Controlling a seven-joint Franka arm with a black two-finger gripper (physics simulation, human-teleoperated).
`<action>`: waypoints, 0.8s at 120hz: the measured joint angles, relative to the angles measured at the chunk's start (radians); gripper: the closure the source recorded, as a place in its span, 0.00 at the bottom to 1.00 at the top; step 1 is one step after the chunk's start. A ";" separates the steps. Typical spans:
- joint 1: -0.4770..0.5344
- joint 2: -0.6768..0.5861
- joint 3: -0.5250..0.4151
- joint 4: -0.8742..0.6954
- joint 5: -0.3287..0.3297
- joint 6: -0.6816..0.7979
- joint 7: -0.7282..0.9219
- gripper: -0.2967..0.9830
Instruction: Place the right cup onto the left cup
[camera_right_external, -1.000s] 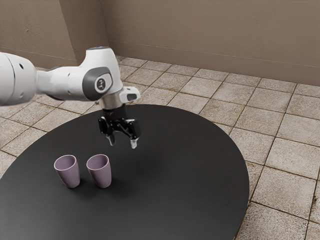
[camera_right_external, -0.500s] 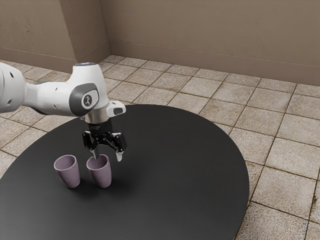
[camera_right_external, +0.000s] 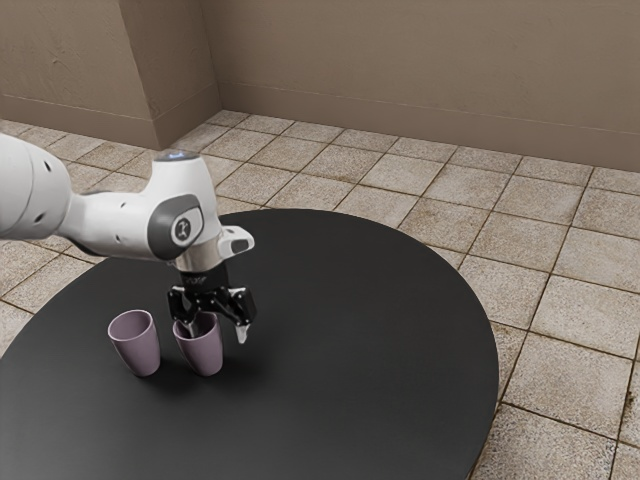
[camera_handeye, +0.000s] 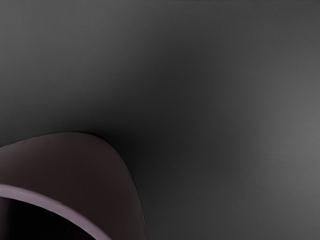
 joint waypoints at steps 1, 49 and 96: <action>0.000 0.000 0.000 -0.002 -0.001 0.002 -0.001 0.26; 0.001 0.001 0.002 -0.018 -0.012 0.049 -0.021 0.76; 0.001 -0.001 0.004 -0.018 0.006 0.049 -0.055 0.85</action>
